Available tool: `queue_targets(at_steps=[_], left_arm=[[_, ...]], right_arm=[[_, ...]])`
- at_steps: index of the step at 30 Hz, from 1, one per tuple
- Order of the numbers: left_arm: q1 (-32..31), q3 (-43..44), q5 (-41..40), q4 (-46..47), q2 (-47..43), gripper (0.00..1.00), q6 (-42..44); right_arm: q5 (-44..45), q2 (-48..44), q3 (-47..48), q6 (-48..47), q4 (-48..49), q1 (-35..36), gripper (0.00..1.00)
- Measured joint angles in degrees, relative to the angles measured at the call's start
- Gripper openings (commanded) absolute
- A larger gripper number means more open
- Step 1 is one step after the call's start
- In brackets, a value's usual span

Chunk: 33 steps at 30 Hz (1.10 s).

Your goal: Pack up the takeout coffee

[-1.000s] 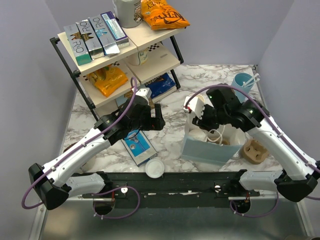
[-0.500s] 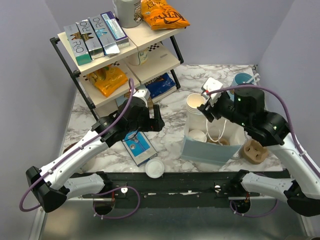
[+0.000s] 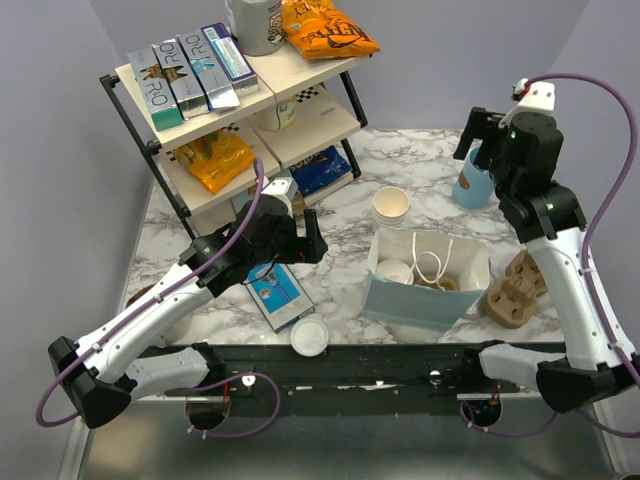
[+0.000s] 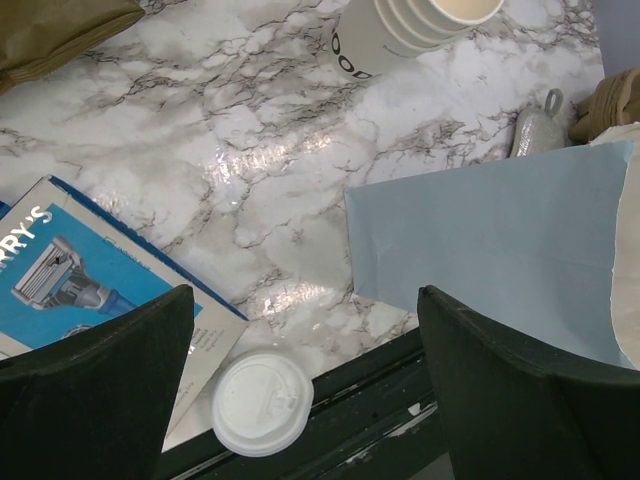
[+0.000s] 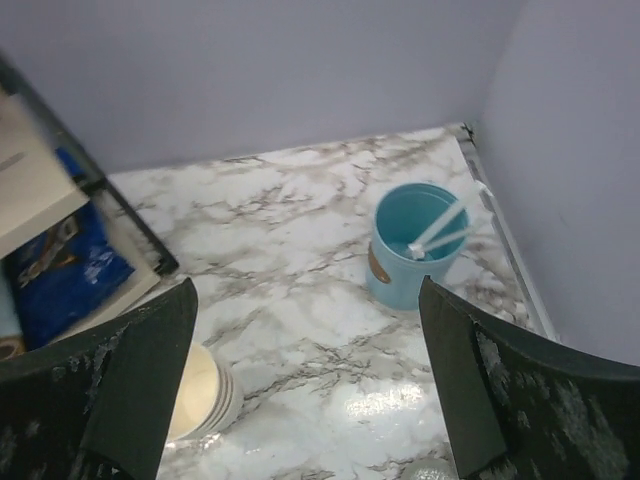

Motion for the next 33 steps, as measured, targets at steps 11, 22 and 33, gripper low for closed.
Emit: queue_targets(at_steps=[11,22,33], left_arm=[[0.0,0.0,-1.3,-1.7,0.5,0.99,-0.2],[0.0,0.0,-1.8,-2.6,1.8,0.99,-0.7],[0.1,0.0,-3.7,-3.9,1.8,0.99,-0.7]], right_arm=[[10.2,14.5,0.2,9.6,-0.1,-8.7,0.94],[15.3,23.0,0.5,14.7,0.0,-11.1,0.86],[14.2,32.9,1.9,16.5,1.1,-15.4,0.6]])
